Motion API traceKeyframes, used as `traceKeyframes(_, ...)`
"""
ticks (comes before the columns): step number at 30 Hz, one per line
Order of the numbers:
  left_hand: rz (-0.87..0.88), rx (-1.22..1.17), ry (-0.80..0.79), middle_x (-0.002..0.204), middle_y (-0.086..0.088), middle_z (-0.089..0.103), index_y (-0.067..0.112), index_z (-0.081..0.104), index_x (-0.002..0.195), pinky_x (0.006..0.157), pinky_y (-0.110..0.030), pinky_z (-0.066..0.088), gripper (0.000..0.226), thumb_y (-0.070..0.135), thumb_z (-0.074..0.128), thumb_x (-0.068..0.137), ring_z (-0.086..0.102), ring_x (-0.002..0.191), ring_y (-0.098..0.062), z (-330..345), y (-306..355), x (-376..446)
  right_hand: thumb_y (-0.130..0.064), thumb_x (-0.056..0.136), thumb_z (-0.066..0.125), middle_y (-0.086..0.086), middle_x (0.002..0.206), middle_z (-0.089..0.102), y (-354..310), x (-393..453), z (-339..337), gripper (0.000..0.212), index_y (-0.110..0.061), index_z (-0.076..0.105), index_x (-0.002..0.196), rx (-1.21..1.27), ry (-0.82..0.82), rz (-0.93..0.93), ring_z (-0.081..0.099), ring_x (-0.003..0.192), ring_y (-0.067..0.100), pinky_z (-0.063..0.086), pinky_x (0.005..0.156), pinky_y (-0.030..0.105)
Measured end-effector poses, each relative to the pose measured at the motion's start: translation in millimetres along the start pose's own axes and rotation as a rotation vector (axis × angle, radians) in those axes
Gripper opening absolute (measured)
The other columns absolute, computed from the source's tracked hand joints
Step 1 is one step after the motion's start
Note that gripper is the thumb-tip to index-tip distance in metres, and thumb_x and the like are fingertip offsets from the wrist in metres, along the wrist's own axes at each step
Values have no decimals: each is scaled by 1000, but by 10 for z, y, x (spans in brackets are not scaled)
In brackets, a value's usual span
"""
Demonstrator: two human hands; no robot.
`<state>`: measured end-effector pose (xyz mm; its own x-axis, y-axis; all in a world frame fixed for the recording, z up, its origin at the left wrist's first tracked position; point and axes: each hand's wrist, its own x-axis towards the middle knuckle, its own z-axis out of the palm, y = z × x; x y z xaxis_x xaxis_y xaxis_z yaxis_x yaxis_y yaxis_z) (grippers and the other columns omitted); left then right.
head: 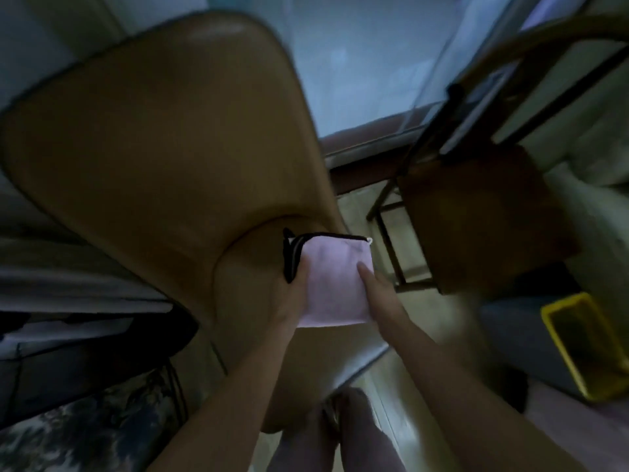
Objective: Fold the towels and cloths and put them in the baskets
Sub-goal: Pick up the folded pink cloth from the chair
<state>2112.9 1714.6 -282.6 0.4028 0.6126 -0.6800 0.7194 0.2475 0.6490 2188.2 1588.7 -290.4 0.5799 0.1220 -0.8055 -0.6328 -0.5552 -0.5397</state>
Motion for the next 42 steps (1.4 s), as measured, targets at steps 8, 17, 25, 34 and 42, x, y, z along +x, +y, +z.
traceKeyframes(8,441,269,-201,97,-3,71,21,67,101,86,-36,55,68,81,49,74,68,91,-19,953,393,-1558,-59,91,48,1,113,63,570,-1585,-1630,43,-22,56,110,450,313,-94,60,95,16,49,88,36)
traceKeyframes(17,634,502,-803,124,-5,60,12,55,127,86,-25,40,51,48,56,91,55,118,-24,2337,-485,-4532,-59,92,43,10,122,60,2933,-3559,-3042,59,-9,57,121,846,890,-44,58,107,26,47,95,43)
traceKeyframes(25,688,811,-1304,86,-2,62,10,59,96,65,-26,43,37,47,54,92,56,81,-20,3077,-2699,-7171,-52,94,46,10,108,60,5822,-5554,-3439,50,-4,56,108,1111,1353,153,56,98,24,43,79,34)
traceKeyframes(34,845,1118,-1781,96,-1,63,11,60,106,66,-23,44,34,42,50,95,59,89,-18,3698,-4827,-9533,-46,98,42,14,112,61,8236,-6991,-3654,49,-3,57,116,1367,1807,418,56,103,27,39,78,28)
traceKeyframes(42,852,1401,-2183,104,0,64,19,57,108,79,-28,46,24,39,51,96,60,97,-18,4273,-6383,-11619,-48,98,38,18,133,54,10076,-8147,-4179,55,-4,51,129,1586,2017,647,50,121,33,41,101,40)
